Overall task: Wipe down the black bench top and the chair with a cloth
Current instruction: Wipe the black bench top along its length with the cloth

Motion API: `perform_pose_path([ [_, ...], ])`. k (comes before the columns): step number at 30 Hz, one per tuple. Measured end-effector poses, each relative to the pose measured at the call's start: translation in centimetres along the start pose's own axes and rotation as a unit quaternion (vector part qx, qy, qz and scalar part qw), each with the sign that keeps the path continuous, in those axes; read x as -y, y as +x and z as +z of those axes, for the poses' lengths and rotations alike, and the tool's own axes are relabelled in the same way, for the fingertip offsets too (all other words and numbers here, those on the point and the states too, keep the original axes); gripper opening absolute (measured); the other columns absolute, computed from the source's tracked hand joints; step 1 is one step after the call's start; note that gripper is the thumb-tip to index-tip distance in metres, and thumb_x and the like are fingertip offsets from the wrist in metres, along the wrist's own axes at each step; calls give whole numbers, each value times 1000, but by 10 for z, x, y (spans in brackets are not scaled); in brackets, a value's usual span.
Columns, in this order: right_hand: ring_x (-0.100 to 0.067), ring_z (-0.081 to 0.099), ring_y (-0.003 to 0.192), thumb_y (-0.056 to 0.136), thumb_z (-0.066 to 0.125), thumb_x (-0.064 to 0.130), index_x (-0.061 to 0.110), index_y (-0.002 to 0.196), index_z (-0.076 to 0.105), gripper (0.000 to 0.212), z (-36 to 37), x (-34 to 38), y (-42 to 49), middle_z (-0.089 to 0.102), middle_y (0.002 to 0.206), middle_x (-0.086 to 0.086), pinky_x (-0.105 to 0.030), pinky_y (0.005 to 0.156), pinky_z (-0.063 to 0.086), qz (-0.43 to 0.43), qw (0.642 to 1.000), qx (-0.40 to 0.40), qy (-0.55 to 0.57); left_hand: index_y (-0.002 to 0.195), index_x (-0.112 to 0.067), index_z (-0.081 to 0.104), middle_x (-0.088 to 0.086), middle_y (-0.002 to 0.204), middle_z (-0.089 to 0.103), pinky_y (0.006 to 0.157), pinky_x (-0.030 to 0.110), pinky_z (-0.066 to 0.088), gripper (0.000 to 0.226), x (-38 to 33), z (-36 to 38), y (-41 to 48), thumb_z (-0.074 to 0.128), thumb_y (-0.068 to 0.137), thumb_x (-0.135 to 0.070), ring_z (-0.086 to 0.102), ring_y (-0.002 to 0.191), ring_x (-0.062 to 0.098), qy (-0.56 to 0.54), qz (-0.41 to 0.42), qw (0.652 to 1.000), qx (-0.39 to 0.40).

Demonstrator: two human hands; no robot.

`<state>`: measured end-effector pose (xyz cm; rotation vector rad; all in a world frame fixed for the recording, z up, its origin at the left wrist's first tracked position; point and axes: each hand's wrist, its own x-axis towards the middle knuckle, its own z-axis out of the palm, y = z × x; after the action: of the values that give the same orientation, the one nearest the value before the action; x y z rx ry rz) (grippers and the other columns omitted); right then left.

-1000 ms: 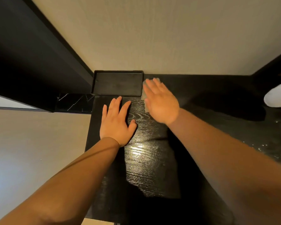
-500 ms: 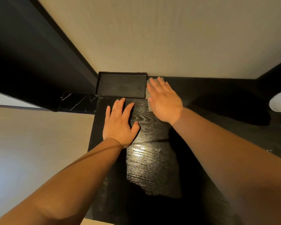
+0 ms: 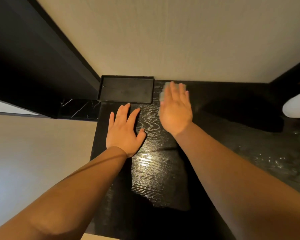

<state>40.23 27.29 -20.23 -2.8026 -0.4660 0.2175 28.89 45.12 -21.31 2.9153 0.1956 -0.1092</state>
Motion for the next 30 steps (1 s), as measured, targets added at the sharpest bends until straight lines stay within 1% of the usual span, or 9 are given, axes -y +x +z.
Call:
perform_pose_path([
  [2,-36,6,159,108,37,31,9,164,20,63,6,6,0,18,172,-12,-48,130,5,-88,995,34,-15,162,-28,33,7,172,22,131,57,8,78,0,0,0,44,92,-60,13,162,26,2,-1,1000,-1],
  [4,-35,4,160,110,35,33,10,165,21,61,3,-6,5,17,172,-10,-46,130,2,-123,991,49,-21,162,-28,33,7,172,22,131,57,8,78,0,0,-1,44,92,-60,14,162,27,4,0,1000,1],
  [7,-31,-5,160,111,27,36,17,167,9,62,-10,-41,4,5,175,-5,-43,128,-6,-45,998,44,-16,162,-27,34,7,171,23,131,57,8,78,-1,-1,0,44,92,-60,15,161,27,-2,1,1000,2],
  [11,-35,-7,159,111,26,37,17,167,7,63,-21,-63,-3,0,175,-6,-45,129,-4,83,995,39,-28,161,-26,36,8,170,24,131,58,9,78,0,-2,0,43,92,-59,16,161,28,-5,3,1000,-1],
  [13,-37,-9,159,110,25,36,14,166,2,65,-20,-51,-5,-3,174,-9,-47,129,-4,78,995,45,-36,161,-25,35,8,170,24,131,58,9,78,-1,-3,0,43,92,-59,16,161,29,-3,3,1000,2],
  [18,-35,-13,159,110,23,37,14,166,-2,66,-10,-19,-28,-3,174,-6,-47,129,-4,-66,992,92,-63,162,-26,33,8,171,23,131,58,9,78,-1,-3,-1,42,92,-60,15,161,28,8,0,1000,7],
  [21,-30,-14,159,110,20,40,20,167,0,63,-12,-32,-23,-4,175,-1,-44,129,-6,-109,985,119,-55,162,-26,33,8,171,23,131,58,9,78,-2,-5,-1,43,92,-60,15,161,29,6,1,1000,6],
  [25,-33,-9,159,111,25,37,17,167,3,63,-31,-72,9,-2,175,-2,-46,129,-2,-11,994,90,-53,161,-27,34,8,171,23,131,57,9,77,-1,-4,-1,43,92,-59,16,161,29,4,-1,1000,6],
  [30,-34,-2,160,111,28,37,15,165,14,60,-29,-82,-3,5,174,-4,-46,130,2,19,997,56,-47,160,-26,37,8,170,25,131,57,9,77,-1,-2,-1,45,91,-59,18,160,29,-1,3,1000,-2],
])
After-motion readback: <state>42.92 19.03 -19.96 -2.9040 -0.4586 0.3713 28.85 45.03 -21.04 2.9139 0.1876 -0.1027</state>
